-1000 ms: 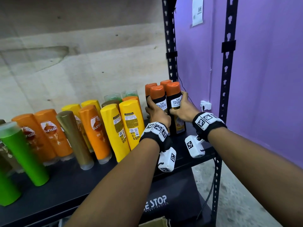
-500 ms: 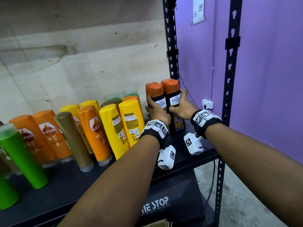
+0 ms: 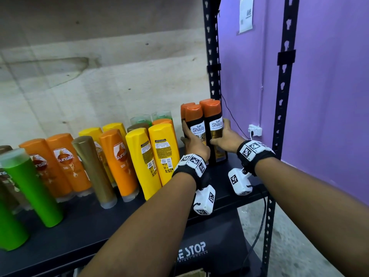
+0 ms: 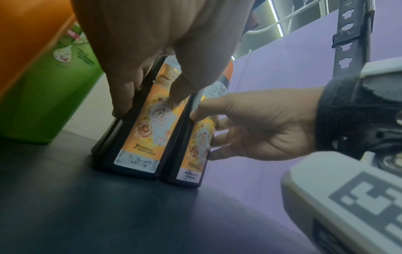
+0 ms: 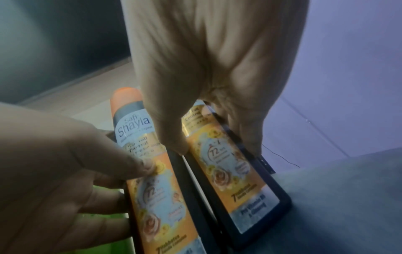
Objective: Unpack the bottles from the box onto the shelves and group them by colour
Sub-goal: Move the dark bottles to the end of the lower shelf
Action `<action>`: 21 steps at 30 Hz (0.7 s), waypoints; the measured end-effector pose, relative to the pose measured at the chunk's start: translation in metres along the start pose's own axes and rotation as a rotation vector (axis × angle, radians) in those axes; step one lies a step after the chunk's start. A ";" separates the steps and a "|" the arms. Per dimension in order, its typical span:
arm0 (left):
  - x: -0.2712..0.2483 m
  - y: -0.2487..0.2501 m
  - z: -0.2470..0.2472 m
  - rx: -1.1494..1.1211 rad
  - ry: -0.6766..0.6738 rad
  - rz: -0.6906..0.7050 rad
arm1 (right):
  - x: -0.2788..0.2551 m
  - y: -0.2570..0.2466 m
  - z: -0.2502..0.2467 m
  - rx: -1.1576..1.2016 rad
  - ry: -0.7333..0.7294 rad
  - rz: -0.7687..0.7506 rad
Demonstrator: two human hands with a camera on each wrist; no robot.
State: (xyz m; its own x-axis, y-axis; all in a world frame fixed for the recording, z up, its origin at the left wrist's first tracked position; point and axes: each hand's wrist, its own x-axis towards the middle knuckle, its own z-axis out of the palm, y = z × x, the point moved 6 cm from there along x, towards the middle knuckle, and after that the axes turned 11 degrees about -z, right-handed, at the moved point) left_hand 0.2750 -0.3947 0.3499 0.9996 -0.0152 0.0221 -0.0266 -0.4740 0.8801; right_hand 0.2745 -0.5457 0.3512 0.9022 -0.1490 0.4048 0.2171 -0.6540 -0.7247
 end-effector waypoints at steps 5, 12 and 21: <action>-0.010 -0.019 0.007 0.159 -0.070 -0.052 | -0.015 0.015 0.011 -0.006 -0.084 0.075; -0.038 -0.034 -0.003 0.286 -0.043 0.018 | -0.047 0.001 0.000 -0.134 -0.146 0.010; -0.081 -0.031 -0.028 0.496 0.018 0.248 | -0.092 -0.038 -0.014 -0.483 -0.135 -0.183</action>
State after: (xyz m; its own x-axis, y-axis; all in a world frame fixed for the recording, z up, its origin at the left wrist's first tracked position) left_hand 0.1954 -0.3538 0.3342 0.9629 -0.1664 0.2125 -0.2554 -0.8160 0.5185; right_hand 0.1779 -0.5177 0.3490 0.9123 0.0757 0.4024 0.2082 -0.9320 -0.2966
